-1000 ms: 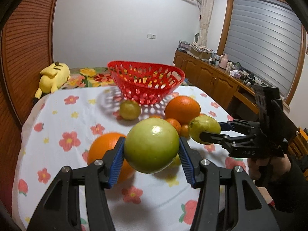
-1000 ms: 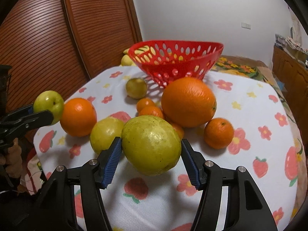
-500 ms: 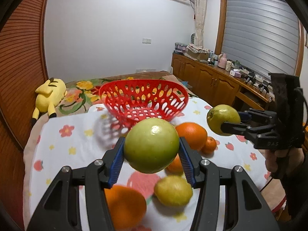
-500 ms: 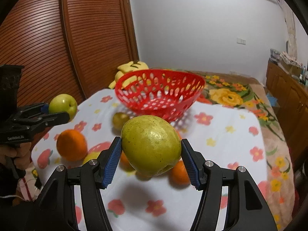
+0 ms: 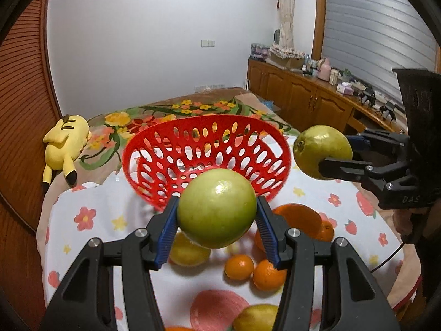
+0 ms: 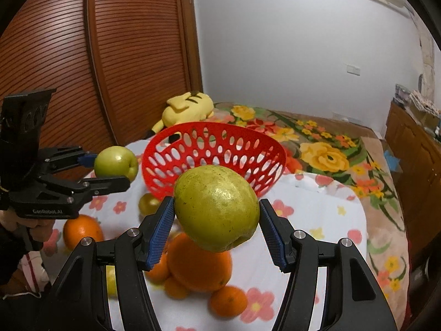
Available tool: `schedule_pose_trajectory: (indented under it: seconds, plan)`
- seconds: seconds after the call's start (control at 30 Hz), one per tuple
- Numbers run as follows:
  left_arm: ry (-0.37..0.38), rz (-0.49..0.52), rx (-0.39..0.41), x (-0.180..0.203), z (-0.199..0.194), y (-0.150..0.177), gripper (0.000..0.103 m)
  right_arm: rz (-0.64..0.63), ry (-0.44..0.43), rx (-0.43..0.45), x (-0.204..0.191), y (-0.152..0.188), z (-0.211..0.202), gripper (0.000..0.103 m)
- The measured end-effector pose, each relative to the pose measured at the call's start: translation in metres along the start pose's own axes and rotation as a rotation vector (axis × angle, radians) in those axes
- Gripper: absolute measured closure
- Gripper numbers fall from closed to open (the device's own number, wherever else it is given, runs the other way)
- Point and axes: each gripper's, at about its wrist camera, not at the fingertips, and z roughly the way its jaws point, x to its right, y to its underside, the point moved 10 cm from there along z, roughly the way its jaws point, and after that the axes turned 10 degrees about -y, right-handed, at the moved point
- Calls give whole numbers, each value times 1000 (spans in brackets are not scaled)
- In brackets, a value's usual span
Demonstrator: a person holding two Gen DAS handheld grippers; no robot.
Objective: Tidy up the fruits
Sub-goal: 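Lift both held fruits and carry them over the red basket, then open the left tool to drop the green citrus while the right tool releases the pear into the basket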
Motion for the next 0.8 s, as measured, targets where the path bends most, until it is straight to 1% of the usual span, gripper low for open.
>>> schedule_pose_trajectory:
  seconds: [0.17,0.37,0.67,0.7,0.73,0.8]
  plan:
    - [-9,20,-55,1,23,-2,50,-2,-7,-32,15,-6,17,40]
    - [-24,23,-96,-4,40,-5,50,-29,-4,-83,23,-11,39,40]
    - [-24,16,-125,-9,51,-5,49,-49,-19,-137,27,-14,62,40]
    - [-17,11,-116,-9,50,-6,47,-52,-16,-146,27,-13,65,40]
    - [-16,10,-105,-9,48,-8,41,-55,-16,-152,27,-12,67,40]
    - [-20,7,-93,-12,45,-12,40,-61,-18,-162,26,-12,70,40]
